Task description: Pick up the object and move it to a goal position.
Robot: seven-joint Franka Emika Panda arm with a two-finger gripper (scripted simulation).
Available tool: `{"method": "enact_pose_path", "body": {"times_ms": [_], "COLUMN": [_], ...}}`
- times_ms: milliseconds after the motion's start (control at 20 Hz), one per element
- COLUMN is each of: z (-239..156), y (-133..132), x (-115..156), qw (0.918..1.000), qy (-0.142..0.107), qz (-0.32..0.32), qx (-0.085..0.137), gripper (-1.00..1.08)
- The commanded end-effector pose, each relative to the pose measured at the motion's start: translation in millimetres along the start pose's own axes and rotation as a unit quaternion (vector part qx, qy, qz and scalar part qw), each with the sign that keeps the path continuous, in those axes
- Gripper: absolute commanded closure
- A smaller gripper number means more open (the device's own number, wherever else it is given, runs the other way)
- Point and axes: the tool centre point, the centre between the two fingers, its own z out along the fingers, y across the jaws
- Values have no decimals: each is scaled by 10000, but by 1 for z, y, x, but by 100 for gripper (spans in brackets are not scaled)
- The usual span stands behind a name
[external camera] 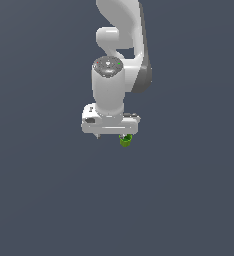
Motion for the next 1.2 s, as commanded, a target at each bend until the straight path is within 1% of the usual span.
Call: {"method": "enact_pose_path", "body": {"times_ms": [0, 650, 900, 1150], "z": [0, 3, 11, 28], "y": [0, 4, -4, -20], "x": [0, 0, -6, -21], "qw": [10000, 9998, 9991, 9964], "qy": [0, 3, -1, -8], "qz": [0, -210, -421, -844], "qx": [0, -48, -35, -7], "gripper": [-92, -92, -92, -92]}}
